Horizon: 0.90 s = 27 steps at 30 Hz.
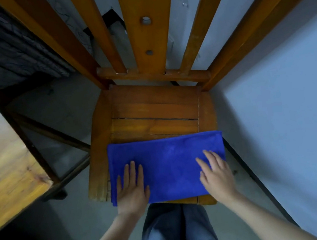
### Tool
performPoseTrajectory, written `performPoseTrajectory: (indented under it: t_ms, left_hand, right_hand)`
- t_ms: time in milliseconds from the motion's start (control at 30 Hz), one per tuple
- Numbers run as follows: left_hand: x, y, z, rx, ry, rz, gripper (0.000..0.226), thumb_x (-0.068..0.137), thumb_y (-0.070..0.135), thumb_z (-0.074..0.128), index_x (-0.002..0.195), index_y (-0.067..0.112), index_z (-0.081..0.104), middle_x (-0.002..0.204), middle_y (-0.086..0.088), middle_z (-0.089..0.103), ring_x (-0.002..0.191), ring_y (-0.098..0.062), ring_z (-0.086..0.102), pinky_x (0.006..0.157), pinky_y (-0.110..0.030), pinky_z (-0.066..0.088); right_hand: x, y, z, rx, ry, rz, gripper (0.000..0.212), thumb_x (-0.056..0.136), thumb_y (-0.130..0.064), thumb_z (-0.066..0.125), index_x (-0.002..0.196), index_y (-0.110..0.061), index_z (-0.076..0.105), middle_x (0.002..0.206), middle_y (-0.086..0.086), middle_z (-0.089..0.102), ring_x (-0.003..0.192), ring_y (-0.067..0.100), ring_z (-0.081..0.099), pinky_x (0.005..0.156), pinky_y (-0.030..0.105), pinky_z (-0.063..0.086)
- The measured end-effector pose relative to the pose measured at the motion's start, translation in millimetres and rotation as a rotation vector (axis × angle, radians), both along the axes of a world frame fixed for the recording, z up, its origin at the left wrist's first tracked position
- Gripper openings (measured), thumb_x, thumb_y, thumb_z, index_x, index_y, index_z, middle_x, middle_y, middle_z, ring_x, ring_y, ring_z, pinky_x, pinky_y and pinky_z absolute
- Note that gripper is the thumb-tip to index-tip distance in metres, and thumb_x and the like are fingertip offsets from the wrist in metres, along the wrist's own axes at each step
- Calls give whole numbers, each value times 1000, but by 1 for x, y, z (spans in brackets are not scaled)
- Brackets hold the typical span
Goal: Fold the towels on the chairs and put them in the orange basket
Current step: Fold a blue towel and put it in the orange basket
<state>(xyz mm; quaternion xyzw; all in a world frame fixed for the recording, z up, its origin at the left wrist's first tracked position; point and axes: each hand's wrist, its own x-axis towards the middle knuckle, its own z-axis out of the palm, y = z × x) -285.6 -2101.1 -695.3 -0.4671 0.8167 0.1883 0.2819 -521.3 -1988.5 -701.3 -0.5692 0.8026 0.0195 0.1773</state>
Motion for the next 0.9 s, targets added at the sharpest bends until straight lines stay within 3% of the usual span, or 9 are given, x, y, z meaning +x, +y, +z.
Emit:
performPoseTrajectory:
  t_ms: [67,133,233,333,467,533,600,733,900]
  left_hand:
    - [4,1,-6,47,-63,3,74,70,42,71,131,6,49,134,-18,52,124,-36,45,98,-51,40]
    - [2,-1,-5,80,-96,8,84,61,39,82,132,8,51,140,-16,46,125,-38,48,94,-55,43]
    - [1,-5,5,81,-108,3,78,88,42,55,149,15,14,157,-11,4,144,-33,11,113,-50,17]
    - [1,-3,13,107,-175,17,73,96,45,33,148,19,-11,155,-9,-21,144,-29,-15,116,-45,-1]
    - [3,6,19,124,-137,89,75,95,47,36,148,18,-11,154,-12,-21,144,-32,-14,116,-46,-2]
    - [5,9,19,135,-189,113,76,96,48,33,147,19,-14,154,-13,-22,143,-33,-14,116,-45,-2]
    - [8,10,19,146,-209,135,76,95,49,32,147,20,-15,154,-13,-22,143,-33,-14,116,-45,1]
    - [14,13,17,180,-196,89,74,95,50,32,148,24,-12,156,-7,-19,143,-33,-11,116,-47,4]
    - [6,14,20,265,-83,73,67,96,45,33,149,28,-4,157,0,-16,145,-24,-9,116,-42,13]
  right_hand:
    - [9,-10,-2,176,-31,16,50,66,-31,77,112,-14,68,123,18,61,114,37,57,79,46,54]
    - [13,-18,-2,290,-79,-13,63,71,-32,77,128,-16,56,141,18,44,129,39,43,95,49,45]
    - [13,-21,7,172,-102,-163,57,69,-22,80,122,-11,60,136,21,48,125,41,46,93,49,46]
    - [0,-11,8,98,-188,-661,67,72,-25,78,131,-11,50,139,19,43,128,38,42,93,47,45]
    - [-24,-8,9,183,-846,-1364,71,84,-20,68,143,-9,30,138,9,45,119,31,51,89,40,46]
    - [-32,-3,7,183,-893,-1339,33,85,-8,64,115,1,55,123,18,59,95,30,60,76,38,47]
    - [-38,3,3,171,-852,-1330,9,82,1,63,85,8,58,106,34,61,74,24,57,64,33,42]
    - [-54,11,4,91,-807,-1314,27,79,0,62,87,23,52,96,41,59,66,18,49,57,29,35]
    - [-71,10,24,49,-761,-1272,11,84,-6,56,74,-7,50,79,17,55,64,22,50,59,31,37]
